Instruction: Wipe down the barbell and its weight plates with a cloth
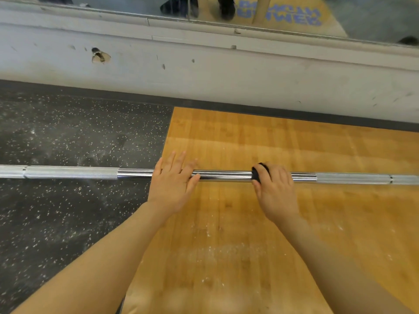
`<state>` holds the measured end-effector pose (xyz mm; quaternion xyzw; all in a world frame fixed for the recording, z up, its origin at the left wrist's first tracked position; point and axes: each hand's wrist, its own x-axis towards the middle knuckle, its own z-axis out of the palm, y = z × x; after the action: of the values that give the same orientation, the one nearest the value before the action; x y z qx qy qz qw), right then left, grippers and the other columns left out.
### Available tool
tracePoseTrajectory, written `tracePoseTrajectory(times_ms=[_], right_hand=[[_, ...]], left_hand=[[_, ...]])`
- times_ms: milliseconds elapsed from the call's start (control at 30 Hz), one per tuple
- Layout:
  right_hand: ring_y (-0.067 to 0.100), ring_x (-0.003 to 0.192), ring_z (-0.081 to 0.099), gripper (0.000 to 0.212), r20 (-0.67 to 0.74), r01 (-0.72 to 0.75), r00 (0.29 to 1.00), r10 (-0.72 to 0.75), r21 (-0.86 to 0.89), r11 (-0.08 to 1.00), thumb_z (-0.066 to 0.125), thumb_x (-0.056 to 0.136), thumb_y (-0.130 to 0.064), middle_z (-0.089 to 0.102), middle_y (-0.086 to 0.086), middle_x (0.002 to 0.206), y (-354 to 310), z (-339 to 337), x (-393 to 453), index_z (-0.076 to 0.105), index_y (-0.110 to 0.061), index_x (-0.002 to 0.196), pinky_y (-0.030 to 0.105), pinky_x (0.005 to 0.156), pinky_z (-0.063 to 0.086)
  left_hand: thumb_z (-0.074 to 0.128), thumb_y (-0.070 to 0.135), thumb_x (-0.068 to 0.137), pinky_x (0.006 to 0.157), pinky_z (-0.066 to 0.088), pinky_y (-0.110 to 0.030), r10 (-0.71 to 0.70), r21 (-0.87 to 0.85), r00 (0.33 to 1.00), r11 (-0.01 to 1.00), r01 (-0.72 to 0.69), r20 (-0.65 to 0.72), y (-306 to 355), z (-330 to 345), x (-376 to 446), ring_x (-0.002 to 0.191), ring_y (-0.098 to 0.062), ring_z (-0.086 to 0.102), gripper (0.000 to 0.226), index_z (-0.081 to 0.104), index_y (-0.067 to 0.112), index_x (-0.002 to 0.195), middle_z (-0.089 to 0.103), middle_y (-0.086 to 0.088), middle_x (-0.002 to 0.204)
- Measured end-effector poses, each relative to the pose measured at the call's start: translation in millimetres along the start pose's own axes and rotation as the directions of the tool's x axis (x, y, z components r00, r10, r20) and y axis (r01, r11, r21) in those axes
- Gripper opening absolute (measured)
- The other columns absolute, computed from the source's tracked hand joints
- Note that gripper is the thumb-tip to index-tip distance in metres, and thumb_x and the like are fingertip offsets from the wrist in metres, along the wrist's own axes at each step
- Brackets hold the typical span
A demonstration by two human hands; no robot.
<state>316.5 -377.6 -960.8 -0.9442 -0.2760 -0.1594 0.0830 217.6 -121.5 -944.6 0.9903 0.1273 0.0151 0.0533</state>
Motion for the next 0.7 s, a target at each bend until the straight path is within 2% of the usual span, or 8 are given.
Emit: tracePoseTrajectory(times_ms=[100,167,267,433,500,567,700], right_hand=[[0.033,0.116,0.050,0.045,0.030,-0.026,0.999,0.026,-0.011,1.000,0.034,0.098,-0.037,0.053,0.010,0.126,22.3,-5.0,-3.9,0.054,-0.010,0.129,0.047,0.116,0.023],[0.033,0.117,0.049,0.047,0.036,-0.045,0.998,0.045,0.011,0.999,0.031,0.098,-0.037,0.053,0.011,0.126,19.8,-6.1,-2.7,0.054,-0.009,0.129,0.049,0.117,0.022],[0.034,0.120,0.048,0.047,0.029,-0.064,0.998,0.063,0.034,0.997,0.032,0.099,-0.035,0.051,0.014,0.129,7.4,-6.4,-2.5,0.053,-0.008,0.131,0.052,0.116,0.022],[0.032,0.127,0.043,0.041,0.060,0.022,0.998,-0.025,0.056,0.998,0.049,0.100,-0.029,0.048,0.012,0.137,-16.1,-1.2,-2.1,0.049,-0.011,0.136,0.051,0.117,0.018],[0.030,0.126,0.045,0.040,0.072,0.029,0.997,-0.032,0.052,0.998,0.047,0.099,-0.031,0.049,0.010,0.136,-17.0,-2.1,0.9,0.050,-0.013,0.135,0.050,0.117,0.020],[0.030,0.122,0.048,0.038,0.072,0.057,0.996,-0.060,0.039,0.998,0.043,0.101,-0.032,0.052,0.009,0.131,-7.8,-5.0,2.9,0.052,-0.013,0.132,0.049,0.115,0.026],[0.033,0.112,0.050,0.045,0.066,0.014,0.998,-0.015,0.028,1.000,0.037,0.098,-0.037,0.055,0.012,0.123,30.2,-13.7,0.4,0.056,-0.009,0.128,0.051,0.106,0.036]], left_hand=[[-0.006,0.059,0.094,0.118,-0.003,-0.041,-0.011,-0.012,1.000,1.000,0.011,0.000,0.9,0.8,1.7,0.150,-0.021,0.004,0.067,0.025,0.039,0.150,0.017,0.002,0.162],[-0.009,0.059,0.094,0.119,-0.003,-0.042,-0.011,-0.018,1.000,1.000,0.011,0.005,0.7,1.1,2.9,0.150,-0.021,0.004,0.068,0.025,0.039,0.150,0.016,0.002,0.162],[-0.013,0.062,0.086,0.119,-0.002,-0.043,-0.006,-0.017,1.000,1.000,0.006,0.011,2.0,-0.6,4.0,0.150,-0.022,0.003,0.079,0.025,0.038,0.150,0.016,0.001,0.162],[-0.009,0.061,0.091,0.119,0.000,-0.043,-0.005,0.001,1.000,1.000,0.005,-0.004,1.2,0.6,4.1,0.150,-0.023,0.007,0.073,0.028,0.037,0.150,0.020,0.001,0.161],[-0.003,0.059,0.096,0.119,0.002,-0.043,-0.004,0.010,1.000,1.000,0.004,-0.012,0.3,2.3,3.9,0.150,-0.023,0.008,0.066,0.029,0.037,0.149,0.022,0.000,0.160],[0.001,0.059,0.093,0.119,0.002,-0.043,0.001,0.009,1.000,1.000,-0.001,-0.007,-0.6,2.7,3.4,0.150,-0.023,0.009,0.066,0.029,0.037,0.150,0.022,0.001,0.160],[-0.005,0.061,0.090,0.119,0.003,-0.043,0.010,0.003,1.000,1.000,-0.010,-0.015,-0.4,1.1,1.7,0.149,-0.023,0.010,0.074,0.029,0.035,0.150,0.022,0.000,0.160]])
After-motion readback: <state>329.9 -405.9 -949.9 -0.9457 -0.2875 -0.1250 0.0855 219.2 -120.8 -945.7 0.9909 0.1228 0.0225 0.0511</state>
